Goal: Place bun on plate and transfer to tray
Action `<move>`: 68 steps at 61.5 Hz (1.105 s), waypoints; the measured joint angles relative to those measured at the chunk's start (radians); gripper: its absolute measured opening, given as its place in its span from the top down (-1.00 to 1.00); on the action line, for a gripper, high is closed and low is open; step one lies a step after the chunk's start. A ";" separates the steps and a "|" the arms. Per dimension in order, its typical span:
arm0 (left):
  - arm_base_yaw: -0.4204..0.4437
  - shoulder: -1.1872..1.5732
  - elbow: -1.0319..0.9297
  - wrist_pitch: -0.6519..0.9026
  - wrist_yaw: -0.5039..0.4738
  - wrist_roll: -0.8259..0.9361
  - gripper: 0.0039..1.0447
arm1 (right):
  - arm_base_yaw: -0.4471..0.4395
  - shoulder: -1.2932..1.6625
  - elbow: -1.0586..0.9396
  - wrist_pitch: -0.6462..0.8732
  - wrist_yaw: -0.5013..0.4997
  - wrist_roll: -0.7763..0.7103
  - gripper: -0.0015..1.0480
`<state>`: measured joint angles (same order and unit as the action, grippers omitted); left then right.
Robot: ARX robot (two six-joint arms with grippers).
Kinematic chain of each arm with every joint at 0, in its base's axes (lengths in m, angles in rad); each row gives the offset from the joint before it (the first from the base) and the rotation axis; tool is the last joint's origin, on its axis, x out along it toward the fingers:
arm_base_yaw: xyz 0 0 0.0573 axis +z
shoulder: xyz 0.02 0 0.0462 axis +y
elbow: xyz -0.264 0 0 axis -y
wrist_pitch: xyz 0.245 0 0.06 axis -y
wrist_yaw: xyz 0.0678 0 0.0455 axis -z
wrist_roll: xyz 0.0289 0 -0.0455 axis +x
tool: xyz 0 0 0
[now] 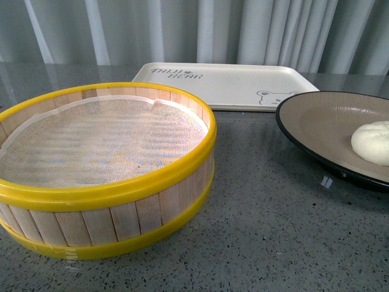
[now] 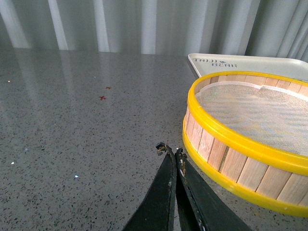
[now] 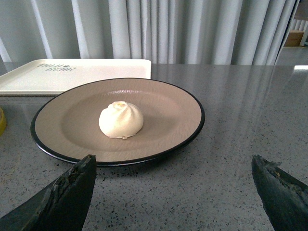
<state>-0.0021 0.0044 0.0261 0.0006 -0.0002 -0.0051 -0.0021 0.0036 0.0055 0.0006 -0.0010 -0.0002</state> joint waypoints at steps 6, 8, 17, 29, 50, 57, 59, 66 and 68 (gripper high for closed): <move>0.000 -0.001 0.000 0.000 0.000 0.001 0.61 | 0.000 0.000 0.000 0.000 0.000 0.000 -0.83; 0.000 -0.001 0.000 0.000 0.000 0.001 0.51 | 0.000 0.000 0.000 0.000 0.000 0.000 -0.83; 0.000 -0.001 0.000 0.000 0.000 0.000 0.03 | 0.000 0.000 0.000 0.000 0.000 0.000 -0.83; 0.000 -0.001 0.000 0.000 0.000 0.001 -0.72 | 0.000 0.000 0.000 0.000 0.000 0.000 -0.83; 0.000 -0.001 0.000 0.000 0.000 0.001 -0.88 | 0.068 0.329 0.074 0.331 0.206 -0.201 -0.83; 0.000 -0.001 0.000 0.000 -0.001 0.001 -0.88 | -0.025 0.521 0.140 0.483 0.100 -0.149 -0.83; 0.000 -0.001 0.000 0.000 0.000 0.001 -0.88 | -0.066 0.585 0.172 0.494 0.064 -0.107 -0.83; 0.000 -0.001 0.000 0.000 -0.001 0.001 -0.88 | -0.187 0.741 0.267 0.458 -0.053 0.051 -0.83; 0.000 -0.001 0.000 0.000 -0.001 0.001 -0.88 | -0.219 0.777 0.293 0.441 -0.087 0.115 -0.83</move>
<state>-0.0021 0.0036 0.0261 0.0006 -0.0010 -0.0044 -0.2211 0.7807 0.2985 0.4419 -0.0875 0.1150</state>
